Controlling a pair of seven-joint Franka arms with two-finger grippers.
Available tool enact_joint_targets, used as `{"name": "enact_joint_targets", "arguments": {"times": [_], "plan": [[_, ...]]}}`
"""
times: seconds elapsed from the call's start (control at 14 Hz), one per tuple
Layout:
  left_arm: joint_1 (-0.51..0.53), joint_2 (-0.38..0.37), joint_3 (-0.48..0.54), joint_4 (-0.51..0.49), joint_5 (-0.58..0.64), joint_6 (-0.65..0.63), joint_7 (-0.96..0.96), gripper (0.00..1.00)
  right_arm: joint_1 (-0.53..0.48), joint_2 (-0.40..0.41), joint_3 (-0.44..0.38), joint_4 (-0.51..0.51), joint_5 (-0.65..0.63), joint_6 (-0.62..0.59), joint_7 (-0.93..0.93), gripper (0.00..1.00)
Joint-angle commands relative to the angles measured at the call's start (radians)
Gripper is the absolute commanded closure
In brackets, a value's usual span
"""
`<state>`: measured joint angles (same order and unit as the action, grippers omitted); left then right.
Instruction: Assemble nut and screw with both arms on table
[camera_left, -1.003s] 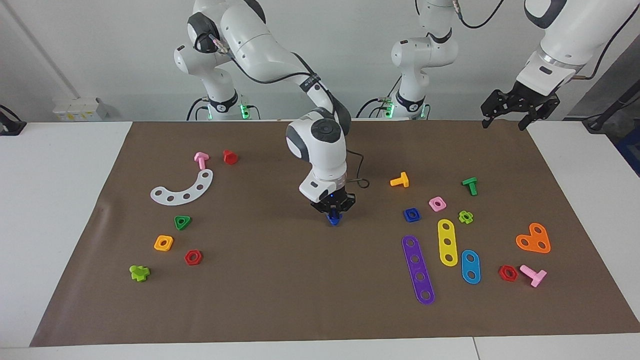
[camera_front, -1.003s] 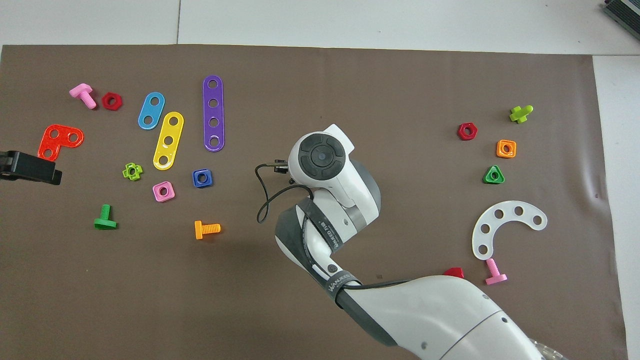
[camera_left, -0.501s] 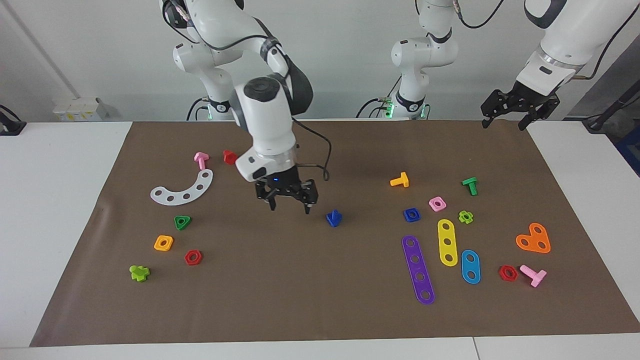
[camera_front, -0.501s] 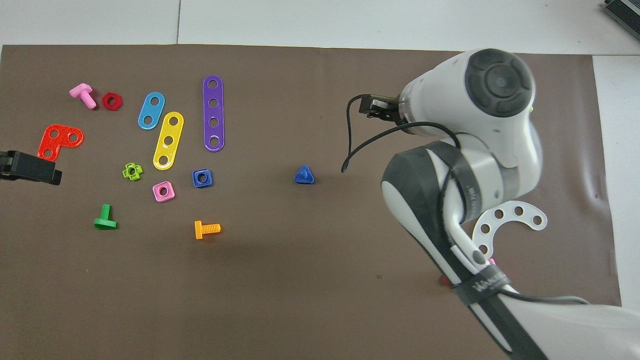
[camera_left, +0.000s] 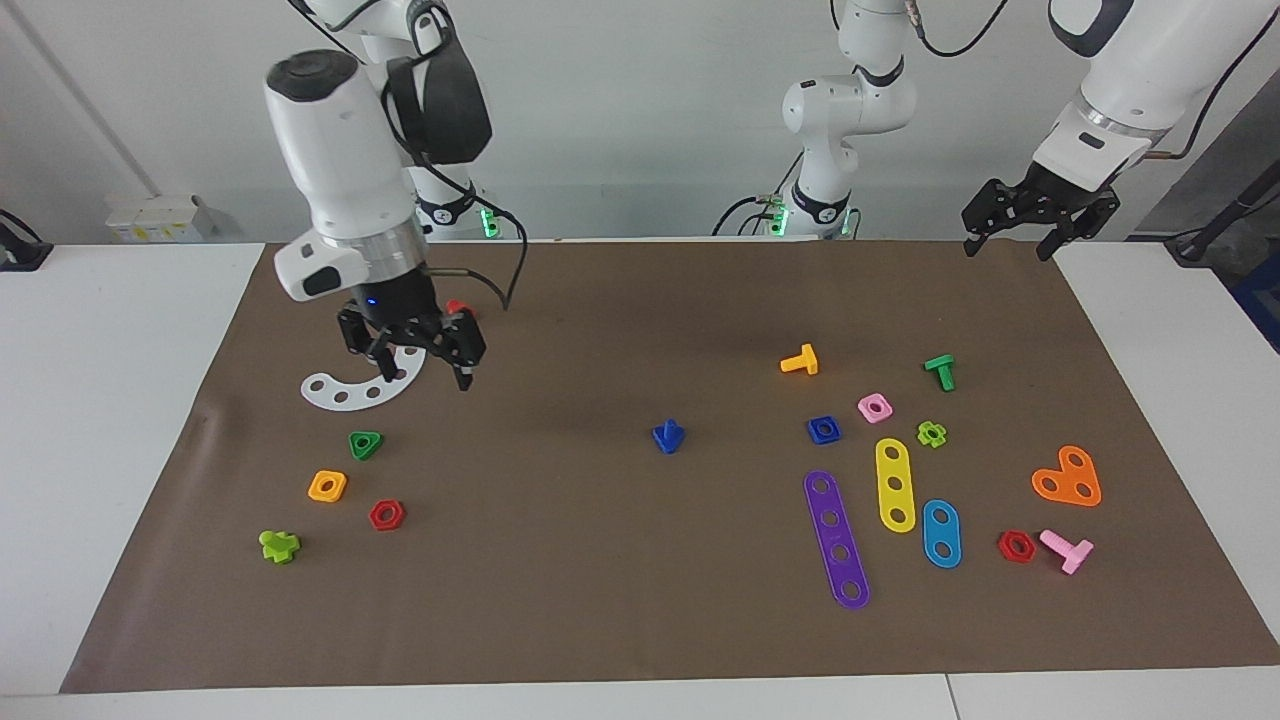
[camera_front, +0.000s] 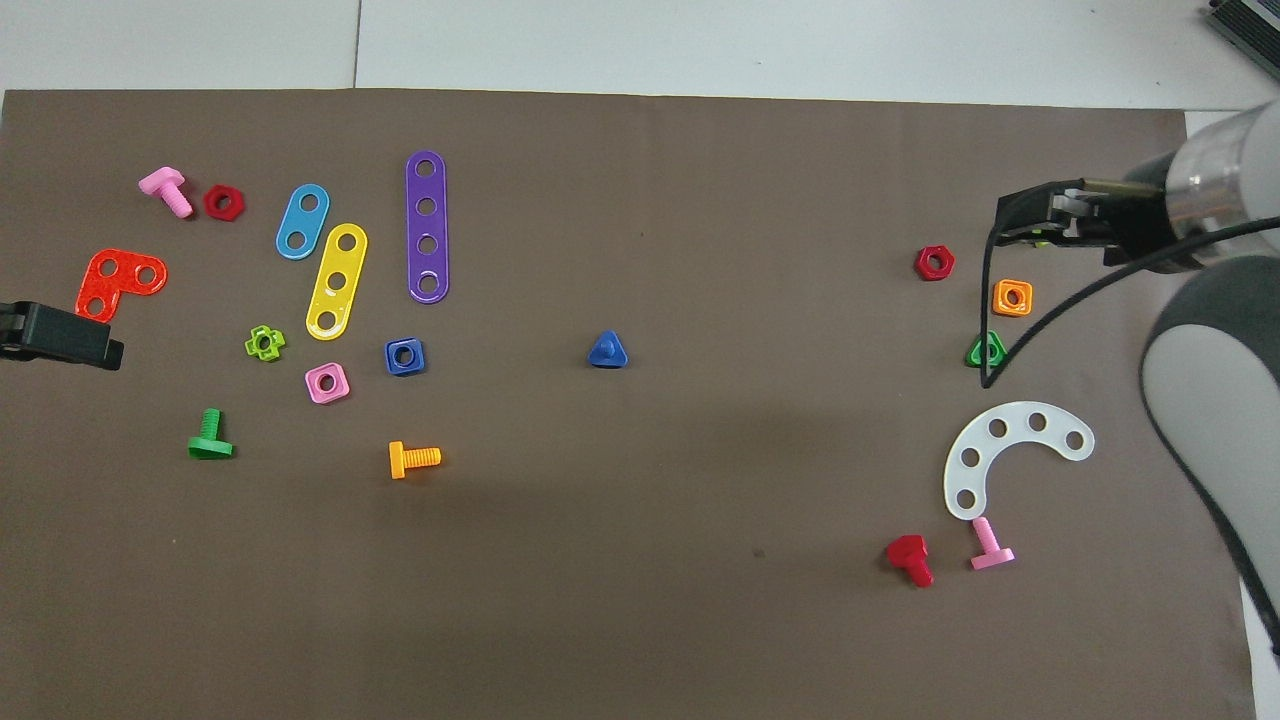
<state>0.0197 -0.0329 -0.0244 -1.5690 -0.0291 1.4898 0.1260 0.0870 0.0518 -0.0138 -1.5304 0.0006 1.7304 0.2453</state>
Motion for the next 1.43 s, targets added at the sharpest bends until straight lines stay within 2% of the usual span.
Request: {"name": "enact_joint_targets", "arguments": {"times": [0.0,0.21,0.72,1.22,1.36], "plan": [[0.012,-0.005,-0.006,-0.003,-0.005,-0.013,0.003,0.0,-0.053,-0.07,0.014,0.001,-0.014,-0.115,-0.09,0.0],[0.012,-0.005,-0.008,-0.003,-0.005,-0.013,0.003,0.0,-0.049,-0.101,0.017,-0.059,-0.01,-0.166,-0.118,0.0],[0.012,-0.005,-0.006,-0.003,-0.005,-0.013,0.003,0.0,-0.068,-0.153,0.015,-0.16,0.004,-0.161,-0.164,0.0],[0.012,-0.005,-0.006,-0.003,-0.005,-0.013,0.003,0.0,-0.092,-0.144,0.0,-0.142,-0.013,-0.163,-0.208,0.0],[0.012,-0.005,-0.006,-0.003,-0.005,-0.013,0.003,0.0,-0.085,-0.132,0.005,-0.107,-0.033,-0.173,-0.21,0.0]]}}
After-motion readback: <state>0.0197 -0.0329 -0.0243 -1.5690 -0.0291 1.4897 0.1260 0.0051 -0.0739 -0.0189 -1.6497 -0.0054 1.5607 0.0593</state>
